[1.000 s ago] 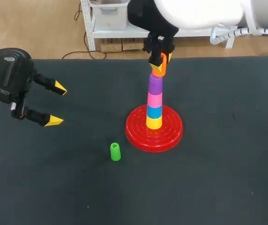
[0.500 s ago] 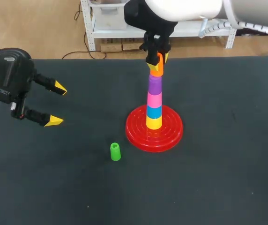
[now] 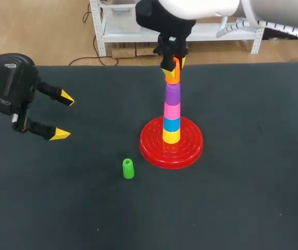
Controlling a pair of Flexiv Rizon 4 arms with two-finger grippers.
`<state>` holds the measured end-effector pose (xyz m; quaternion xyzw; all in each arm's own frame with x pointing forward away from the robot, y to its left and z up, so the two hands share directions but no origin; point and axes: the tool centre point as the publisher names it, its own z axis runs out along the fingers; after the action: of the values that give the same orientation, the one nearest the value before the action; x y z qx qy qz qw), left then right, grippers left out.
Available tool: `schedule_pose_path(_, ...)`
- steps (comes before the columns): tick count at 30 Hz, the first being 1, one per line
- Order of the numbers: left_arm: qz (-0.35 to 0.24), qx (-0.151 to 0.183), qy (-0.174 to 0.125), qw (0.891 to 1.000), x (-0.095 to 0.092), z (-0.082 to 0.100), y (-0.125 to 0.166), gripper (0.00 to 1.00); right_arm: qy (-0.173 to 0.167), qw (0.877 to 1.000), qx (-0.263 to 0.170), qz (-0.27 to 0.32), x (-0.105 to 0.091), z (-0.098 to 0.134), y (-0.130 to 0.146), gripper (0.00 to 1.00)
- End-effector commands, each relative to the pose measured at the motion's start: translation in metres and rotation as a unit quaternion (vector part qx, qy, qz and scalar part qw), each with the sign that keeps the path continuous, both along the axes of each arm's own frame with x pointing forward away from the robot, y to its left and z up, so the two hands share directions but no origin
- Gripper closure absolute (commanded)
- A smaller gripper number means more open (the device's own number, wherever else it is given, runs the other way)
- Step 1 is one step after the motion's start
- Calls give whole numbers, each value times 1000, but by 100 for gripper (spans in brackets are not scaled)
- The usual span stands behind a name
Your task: Pick up and stack the cylinders on the red base in this order: pink,purple,orange,green
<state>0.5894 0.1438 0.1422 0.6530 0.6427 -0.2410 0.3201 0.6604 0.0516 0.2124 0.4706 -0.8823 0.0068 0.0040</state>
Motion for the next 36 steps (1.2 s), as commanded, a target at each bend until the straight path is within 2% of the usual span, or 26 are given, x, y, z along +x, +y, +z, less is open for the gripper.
schedule_pose_path(1, -1, -1, 0, 1000, 1, -1, 0, 0, 1, 1000, 1, 0, -5, -3, -3, 100)
schedule_pose_path(19, -1, -1, 0, 1000, 1, -1, 0, 0, 7, 1000, 10, 2, -9, -1, -8, 100)
schedule_pose_path(36, -1, -1, 0, 1000, 1, -1, 0, 0, 13, 1000, 8, 18, -13, -6, -1, 100)
